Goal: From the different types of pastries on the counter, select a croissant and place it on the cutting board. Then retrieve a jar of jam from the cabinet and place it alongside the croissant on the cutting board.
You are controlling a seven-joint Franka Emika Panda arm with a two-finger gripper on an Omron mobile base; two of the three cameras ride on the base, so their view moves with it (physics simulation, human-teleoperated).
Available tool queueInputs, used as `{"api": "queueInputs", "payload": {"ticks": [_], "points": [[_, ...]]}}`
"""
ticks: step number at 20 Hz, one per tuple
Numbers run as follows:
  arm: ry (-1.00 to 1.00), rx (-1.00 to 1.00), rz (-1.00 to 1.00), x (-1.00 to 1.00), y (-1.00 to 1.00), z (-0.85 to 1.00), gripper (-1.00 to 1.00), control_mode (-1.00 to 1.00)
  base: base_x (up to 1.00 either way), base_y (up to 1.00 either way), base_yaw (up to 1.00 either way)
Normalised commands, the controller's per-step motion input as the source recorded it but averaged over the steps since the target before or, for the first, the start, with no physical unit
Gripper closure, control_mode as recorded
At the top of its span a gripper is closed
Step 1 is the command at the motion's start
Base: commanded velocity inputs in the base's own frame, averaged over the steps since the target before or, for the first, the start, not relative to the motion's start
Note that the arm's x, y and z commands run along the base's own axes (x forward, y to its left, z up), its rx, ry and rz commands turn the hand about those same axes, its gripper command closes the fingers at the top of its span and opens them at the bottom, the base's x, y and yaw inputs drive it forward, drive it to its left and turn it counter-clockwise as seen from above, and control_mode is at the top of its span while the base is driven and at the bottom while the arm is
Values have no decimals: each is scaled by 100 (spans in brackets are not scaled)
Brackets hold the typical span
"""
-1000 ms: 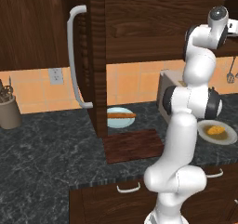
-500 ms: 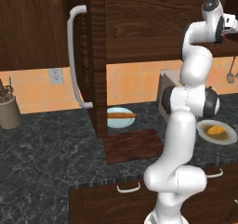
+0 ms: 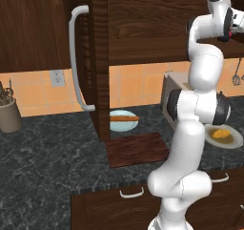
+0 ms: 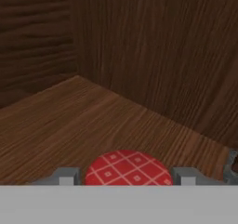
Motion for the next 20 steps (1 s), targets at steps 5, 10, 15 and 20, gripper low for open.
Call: {"api": "queueInputs", "payload": {"ticks": [5, 10, 15, 20], "points": [[-36, -9, -5, -65, 28, -19, 100, -100, 0, 0, 0], [-41, -8, -5, -78, 29, -12, 100, -100, 0, 0, 0], [-26, -6, -1, -52, 48, 3, 100, -100, 0, 0, 0], [-14, -6, -1, -43, 44, 38, 100, -100, 0, 0, 0]]}}
